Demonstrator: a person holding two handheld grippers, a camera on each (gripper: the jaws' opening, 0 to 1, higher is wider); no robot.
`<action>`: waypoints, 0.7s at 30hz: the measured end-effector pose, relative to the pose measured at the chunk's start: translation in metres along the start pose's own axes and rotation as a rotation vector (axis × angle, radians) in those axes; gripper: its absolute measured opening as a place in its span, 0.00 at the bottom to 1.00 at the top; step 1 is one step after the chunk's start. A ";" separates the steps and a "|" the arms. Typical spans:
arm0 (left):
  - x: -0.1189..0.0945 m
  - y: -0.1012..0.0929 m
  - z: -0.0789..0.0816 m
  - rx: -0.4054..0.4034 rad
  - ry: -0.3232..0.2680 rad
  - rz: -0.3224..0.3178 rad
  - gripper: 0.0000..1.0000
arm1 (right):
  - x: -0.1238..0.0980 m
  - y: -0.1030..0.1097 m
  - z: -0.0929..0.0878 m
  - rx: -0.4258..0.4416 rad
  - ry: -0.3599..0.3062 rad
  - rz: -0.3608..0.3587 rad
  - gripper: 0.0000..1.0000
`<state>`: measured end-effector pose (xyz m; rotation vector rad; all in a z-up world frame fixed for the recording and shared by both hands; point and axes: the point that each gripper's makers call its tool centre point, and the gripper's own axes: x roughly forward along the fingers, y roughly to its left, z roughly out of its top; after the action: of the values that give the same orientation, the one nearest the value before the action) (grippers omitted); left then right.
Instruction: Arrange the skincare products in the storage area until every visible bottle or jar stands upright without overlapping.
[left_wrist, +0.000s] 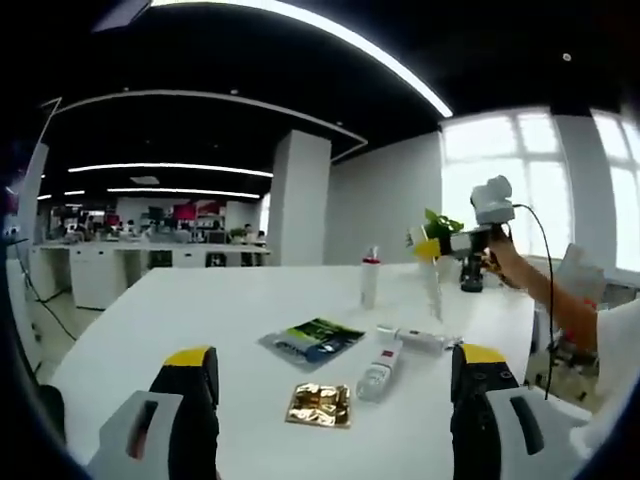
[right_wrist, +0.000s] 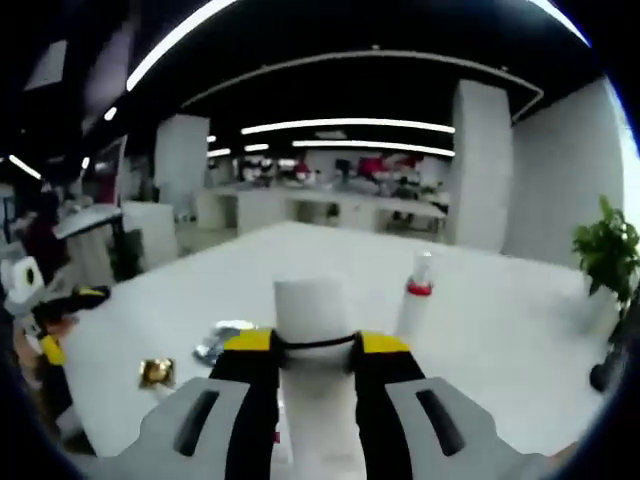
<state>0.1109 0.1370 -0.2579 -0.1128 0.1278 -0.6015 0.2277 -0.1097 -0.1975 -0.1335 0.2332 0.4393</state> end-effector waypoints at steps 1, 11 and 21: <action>0.001 -0.003 0.002 -0.011 -0.010 -0.012 0.99 | 0.001 0.004 -0.001 0.002 -0.006 0.004 0.25; 0.012 -0.008 0.037 0.131 -0.147 0.027 0.99 | 0.009 0.030 0.019 0.043 -0.075 0.095 0.25; 0.045 -0.026 0.030 0.047 -0.116 -0.089 0.99 | 0.003 0.048 0.030 0.024 -0.099 0.122 0.25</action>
<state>0.1374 0.0923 -0.2286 -0.1074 -0.0035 -0.6844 0.2151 -0.0601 -0.1734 -0.0745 0.1500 0.5624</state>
